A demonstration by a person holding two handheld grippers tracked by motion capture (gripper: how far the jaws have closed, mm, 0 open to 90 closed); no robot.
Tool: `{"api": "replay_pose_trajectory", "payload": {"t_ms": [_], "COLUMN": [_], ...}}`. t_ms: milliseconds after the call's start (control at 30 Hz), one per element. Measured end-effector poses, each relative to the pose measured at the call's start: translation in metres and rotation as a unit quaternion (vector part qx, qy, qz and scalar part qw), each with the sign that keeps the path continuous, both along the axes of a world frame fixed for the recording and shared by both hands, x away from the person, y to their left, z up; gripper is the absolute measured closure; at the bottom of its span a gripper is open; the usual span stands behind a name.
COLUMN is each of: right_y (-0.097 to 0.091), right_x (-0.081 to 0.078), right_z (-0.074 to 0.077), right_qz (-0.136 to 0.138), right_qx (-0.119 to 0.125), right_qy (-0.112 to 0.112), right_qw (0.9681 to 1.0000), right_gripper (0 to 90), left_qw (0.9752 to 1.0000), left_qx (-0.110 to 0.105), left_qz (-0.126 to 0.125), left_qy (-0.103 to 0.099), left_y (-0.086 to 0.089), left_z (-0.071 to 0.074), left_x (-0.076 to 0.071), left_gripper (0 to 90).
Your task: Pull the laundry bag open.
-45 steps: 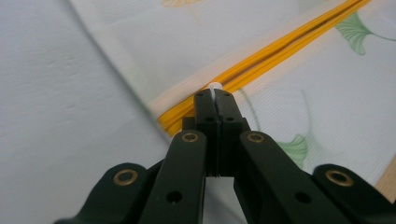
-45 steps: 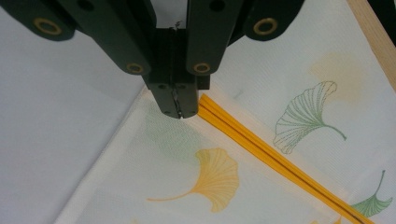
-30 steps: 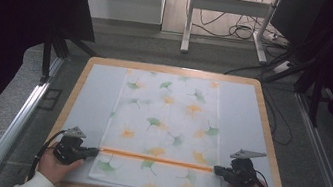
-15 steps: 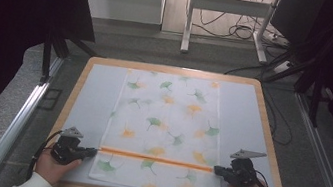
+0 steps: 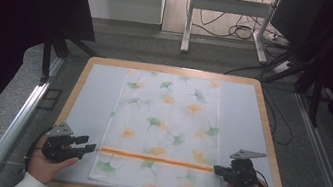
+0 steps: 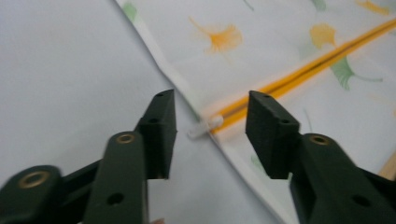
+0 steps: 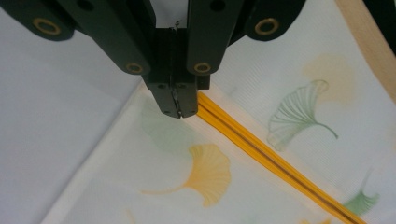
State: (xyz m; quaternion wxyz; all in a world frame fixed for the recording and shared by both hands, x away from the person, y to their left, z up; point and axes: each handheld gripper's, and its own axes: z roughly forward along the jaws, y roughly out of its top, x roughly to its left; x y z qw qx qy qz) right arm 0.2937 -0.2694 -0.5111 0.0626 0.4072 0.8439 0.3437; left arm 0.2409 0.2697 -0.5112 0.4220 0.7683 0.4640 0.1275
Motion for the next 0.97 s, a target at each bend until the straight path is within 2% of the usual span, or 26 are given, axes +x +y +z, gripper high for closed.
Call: {"api": "replay_pose_trajectory", "payload": {"t_ms": [33,100,167,233,367,600,967], "right_y": [0.0,-0.001,-0.001,-0.001,-0.004,-0.013,-0.015], "right_x": [-0.001,-0.001,-0.001,0.0,0.002,0.006,0.009], "right_z": [0.003,0.009,0.013,0.015,0.018,0.022,0.022], "right_qz": [0.0,0.004,0.003,0.0,-0.009,-0.028,-0.028], "right_qx": [0.01,0.022,0.021,0.023,0.028,0.038,0.033], "right_qy": [-0.008,-0.025,-0.042,-0.051,-0.07,-0.088,-0.098], "right_qw": [0.9999,0.9994,0.9989,0.9984,0.9971,0.995,0.9943], "right_gripper": [88.9,79.6,70.4,61.5,52.2,46.2,40.7], "left_qw": [1.0,0.9999,0.9998,0.9996,0.9994,0.9992,0.999], "left_qx": [0.001,0.005,0.01,0.015,0.021,0.025,0.032], "left_qz": [-0.001,0.0,0.0,0.0,0.005,0.01,0.01], "left_qy": [-0.004,-0.012,-0.019,-0.023,-0.029,-0.031,-0.029], "left_y": [-0.001,-0.004,-0.008,-0.011,-0.014,-0.01,-0.011], "left_z": [0.002,0.005,0.007,0.009,0.009,0.006,0.0], "left_x": [0.003,0.008,0.013,0.018,0.023,0.025,0.025], "left_gripper": [48.6,44.8,41.1,39.4,37.5,35.8,33.9]}}
